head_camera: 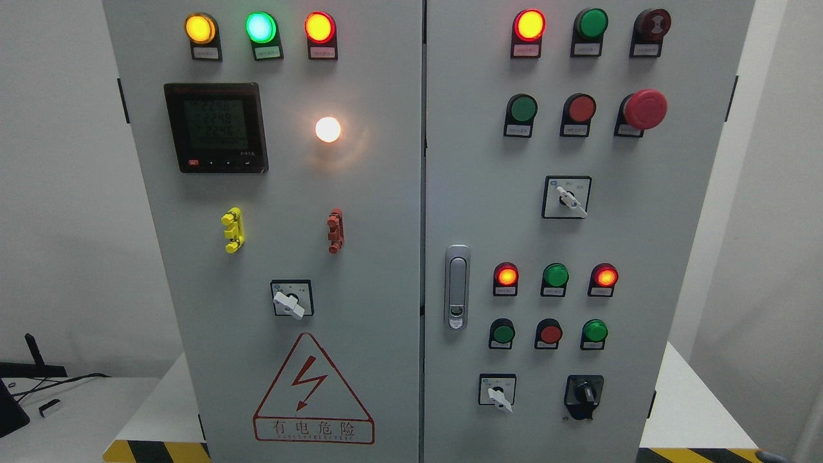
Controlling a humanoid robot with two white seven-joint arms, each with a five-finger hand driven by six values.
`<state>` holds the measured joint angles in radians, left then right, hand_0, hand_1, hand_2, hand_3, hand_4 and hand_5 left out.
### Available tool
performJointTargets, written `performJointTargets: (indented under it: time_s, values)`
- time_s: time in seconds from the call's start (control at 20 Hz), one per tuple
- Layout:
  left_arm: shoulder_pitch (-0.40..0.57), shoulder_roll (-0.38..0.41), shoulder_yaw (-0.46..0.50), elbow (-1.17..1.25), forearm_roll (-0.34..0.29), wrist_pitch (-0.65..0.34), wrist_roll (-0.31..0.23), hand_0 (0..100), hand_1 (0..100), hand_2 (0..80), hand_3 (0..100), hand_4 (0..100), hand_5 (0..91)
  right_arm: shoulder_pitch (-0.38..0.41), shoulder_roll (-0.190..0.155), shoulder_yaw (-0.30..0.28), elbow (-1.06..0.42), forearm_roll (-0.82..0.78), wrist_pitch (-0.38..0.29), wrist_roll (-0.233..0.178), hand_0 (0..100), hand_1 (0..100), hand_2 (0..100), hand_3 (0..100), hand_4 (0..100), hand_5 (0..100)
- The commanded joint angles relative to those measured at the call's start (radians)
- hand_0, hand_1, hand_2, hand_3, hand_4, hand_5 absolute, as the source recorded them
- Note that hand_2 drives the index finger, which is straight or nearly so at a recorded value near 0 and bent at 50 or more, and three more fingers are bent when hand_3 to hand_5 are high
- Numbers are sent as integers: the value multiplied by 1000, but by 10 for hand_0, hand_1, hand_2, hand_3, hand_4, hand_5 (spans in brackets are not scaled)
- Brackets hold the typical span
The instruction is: Trip black knob to open circuit
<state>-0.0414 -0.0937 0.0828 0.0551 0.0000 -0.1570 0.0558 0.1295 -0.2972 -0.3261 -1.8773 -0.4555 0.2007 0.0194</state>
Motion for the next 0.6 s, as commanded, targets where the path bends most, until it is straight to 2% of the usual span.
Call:
performJointTargets:
  time_s: [0.0, 0.1, 0.55]
  values:
    - [0, 0, 0, 0, -31, 1, -1, 120, 389, 0, 0, 0, 0, -39, -7, 108, 15, 50, -1, -18, 176, 696, 384, 1000, 1000, 963]
    - [0, 0, 0, 0, -31, 1, -1, 120, 389, 0, 0, 0, 0, -39, -7, 125, 17, 67, -1, -30, 183, 721, 399, 1000, 1000, 965]
    - [0, 0, 0, 0, -31, 1, -1, 120, 389, 0, 0, 0, 0, -47, 1, 157, 18, 106, 0, -50, 191, 723, 488, 1000, 1000, 965]
